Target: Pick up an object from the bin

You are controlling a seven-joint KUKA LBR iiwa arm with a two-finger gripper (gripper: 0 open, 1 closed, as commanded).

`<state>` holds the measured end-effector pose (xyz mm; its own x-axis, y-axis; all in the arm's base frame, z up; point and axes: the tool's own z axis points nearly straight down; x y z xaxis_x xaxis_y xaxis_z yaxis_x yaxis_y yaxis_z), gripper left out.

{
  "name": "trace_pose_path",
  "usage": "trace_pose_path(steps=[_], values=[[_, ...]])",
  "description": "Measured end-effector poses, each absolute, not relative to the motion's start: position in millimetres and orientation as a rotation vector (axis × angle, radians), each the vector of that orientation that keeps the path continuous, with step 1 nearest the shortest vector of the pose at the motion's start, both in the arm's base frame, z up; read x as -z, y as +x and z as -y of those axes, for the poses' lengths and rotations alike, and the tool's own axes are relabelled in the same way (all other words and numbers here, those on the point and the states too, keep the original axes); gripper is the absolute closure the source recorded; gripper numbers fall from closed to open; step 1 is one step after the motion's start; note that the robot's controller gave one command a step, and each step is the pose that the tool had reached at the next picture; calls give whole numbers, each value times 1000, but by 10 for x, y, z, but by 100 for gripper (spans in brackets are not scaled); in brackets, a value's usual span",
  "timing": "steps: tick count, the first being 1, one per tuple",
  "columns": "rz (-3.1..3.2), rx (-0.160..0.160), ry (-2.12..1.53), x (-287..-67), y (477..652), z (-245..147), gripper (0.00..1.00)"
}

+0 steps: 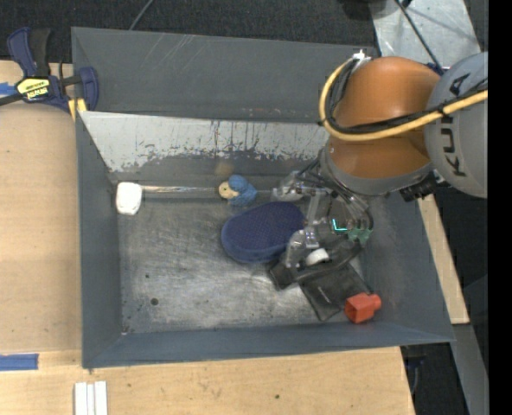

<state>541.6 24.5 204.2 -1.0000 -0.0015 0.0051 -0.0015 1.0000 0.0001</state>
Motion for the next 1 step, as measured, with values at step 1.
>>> trace_pose_path(steps=[1], values=[[3142,1,44,-808,5731,-347,0]])
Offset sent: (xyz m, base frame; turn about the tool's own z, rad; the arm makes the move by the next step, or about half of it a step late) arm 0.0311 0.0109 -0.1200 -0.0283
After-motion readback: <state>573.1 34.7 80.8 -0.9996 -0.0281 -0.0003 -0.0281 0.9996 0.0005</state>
